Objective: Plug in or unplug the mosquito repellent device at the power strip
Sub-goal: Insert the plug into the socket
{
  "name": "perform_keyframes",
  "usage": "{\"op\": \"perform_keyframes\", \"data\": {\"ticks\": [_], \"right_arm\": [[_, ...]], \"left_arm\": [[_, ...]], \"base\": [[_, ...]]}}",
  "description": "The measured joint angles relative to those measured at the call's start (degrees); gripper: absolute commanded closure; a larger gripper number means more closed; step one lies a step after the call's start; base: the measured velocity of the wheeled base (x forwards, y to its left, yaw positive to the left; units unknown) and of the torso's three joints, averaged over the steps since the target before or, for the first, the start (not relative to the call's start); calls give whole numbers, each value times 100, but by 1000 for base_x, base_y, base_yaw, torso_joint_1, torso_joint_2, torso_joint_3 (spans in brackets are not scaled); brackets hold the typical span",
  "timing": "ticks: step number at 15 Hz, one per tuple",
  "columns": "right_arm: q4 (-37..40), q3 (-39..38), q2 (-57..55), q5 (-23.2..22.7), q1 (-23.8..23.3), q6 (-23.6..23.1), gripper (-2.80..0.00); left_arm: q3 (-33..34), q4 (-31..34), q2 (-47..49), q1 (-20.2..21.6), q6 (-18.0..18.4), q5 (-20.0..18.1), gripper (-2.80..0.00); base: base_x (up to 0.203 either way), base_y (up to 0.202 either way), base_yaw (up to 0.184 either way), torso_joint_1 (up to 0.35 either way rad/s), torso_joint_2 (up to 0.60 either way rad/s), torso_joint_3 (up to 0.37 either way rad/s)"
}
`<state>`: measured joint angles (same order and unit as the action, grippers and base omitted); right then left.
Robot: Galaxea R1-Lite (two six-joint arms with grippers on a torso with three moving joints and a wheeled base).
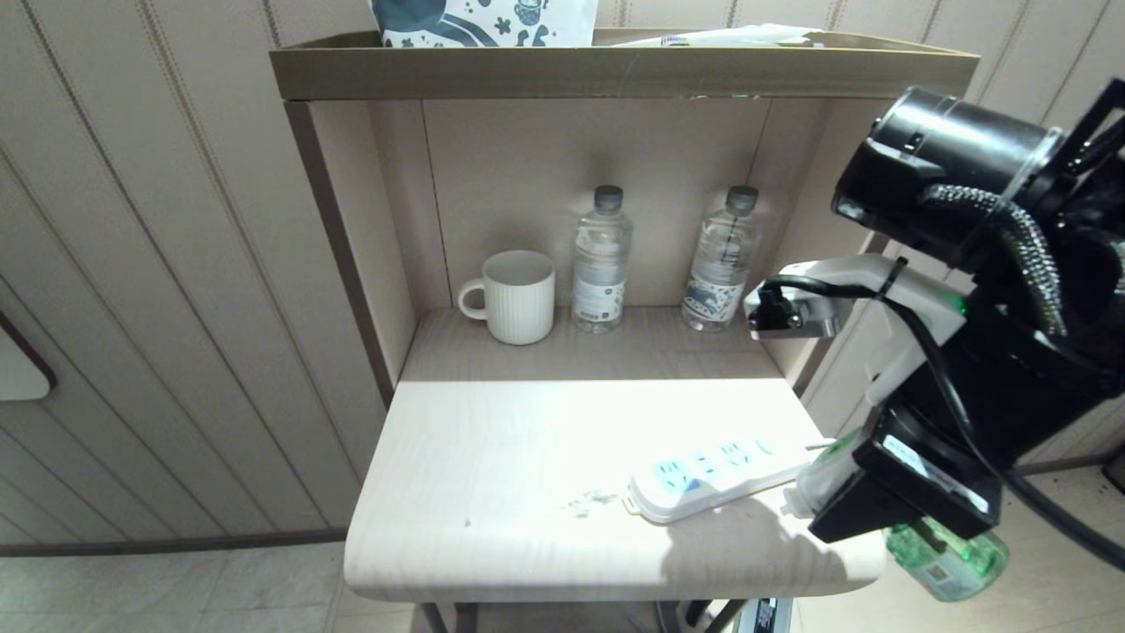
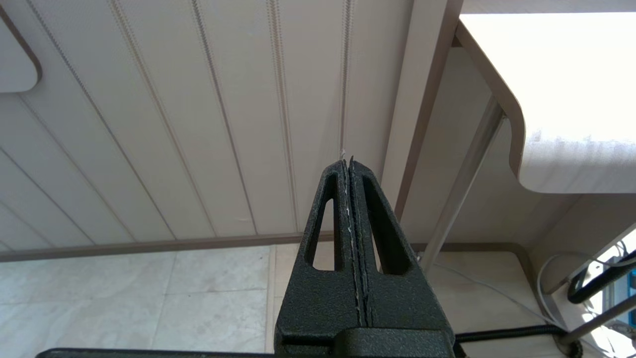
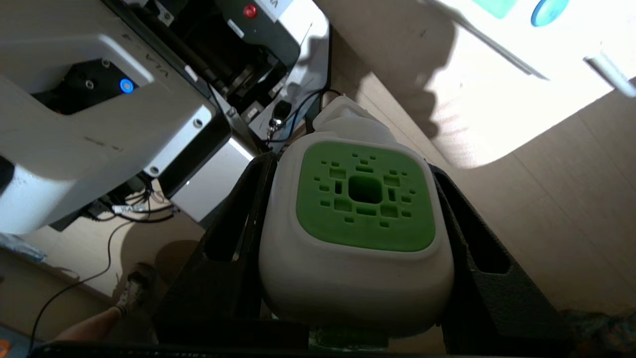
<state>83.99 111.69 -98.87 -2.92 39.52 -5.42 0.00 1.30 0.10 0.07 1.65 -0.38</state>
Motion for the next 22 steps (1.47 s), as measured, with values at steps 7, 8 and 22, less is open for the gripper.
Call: {"op": "perform_keyframes", "data": {"ticks": [7,8,22], "right_arm": [[51,-34,66,56,-52,28,0],[43,-61,72,94,-50,30,0],[-178,-251,-199,92,-441,46,0]], "left_arm": [[0,2,0,0,0,-2,0],[0,2,0,0,1,3,0],[0,4,0,0,2,-3,0]], "base": [[0,0,0,50,-116,-66],[0,0,0,184,-447,-246],[0,0,0,215,-472,-257]]}}
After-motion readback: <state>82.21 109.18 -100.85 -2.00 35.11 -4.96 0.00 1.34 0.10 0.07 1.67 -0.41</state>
